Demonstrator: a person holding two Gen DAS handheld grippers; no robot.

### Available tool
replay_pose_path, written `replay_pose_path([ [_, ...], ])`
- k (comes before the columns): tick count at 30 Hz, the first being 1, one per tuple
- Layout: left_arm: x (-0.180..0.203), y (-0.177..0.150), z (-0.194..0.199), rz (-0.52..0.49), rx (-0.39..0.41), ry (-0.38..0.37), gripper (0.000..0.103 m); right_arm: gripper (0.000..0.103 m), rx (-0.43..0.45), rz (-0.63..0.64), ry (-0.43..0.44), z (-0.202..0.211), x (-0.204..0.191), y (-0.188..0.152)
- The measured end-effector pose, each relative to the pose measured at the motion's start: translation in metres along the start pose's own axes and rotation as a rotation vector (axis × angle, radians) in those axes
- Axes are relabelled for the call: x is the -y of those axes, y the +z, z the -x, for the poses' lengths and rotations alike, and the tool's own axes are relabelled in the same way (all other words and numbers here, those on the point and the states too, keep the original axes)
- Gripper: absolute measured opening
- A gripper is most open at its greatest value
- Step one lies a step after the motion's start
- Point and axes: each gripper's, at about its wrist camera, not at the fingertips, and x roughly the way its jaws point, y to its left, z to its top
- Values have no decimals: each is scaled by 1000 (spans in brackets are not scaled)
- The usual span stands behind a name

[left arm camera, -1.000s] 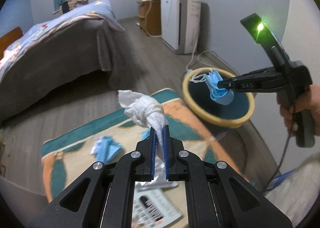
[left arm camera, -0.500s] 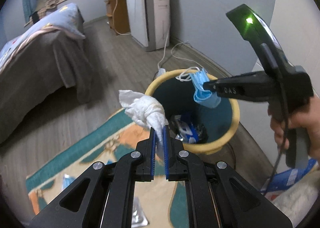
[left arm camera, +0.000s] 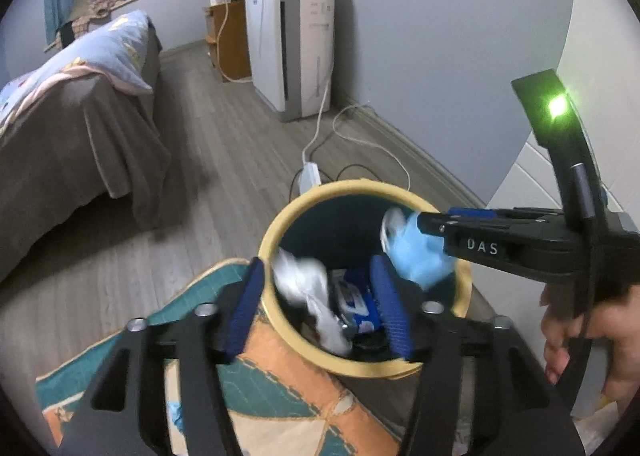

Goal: Collect trash
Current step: 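Carry the mask and tissue over the bin and open both tools to drop them, then move both open tools back over the remaining trash on the cushion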

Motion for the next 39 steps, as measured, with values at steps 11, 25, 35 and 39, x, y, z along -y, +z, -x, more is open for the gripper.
replay_pose_path([
  [11,-31,-35,31,25,-11,121,93,97,-8,33,7,0,-16,0],
  [25,-121,-107,166,231,34,362,96,97,46,319,-98,23,-84,-30],
  [35,-169,-185,213,405,9,485,96,97,102,414,63,60,-148,-71],
  [39,-190,-205,216,513,-7,487,96,97,63,446,88,60,-170,-88],
])
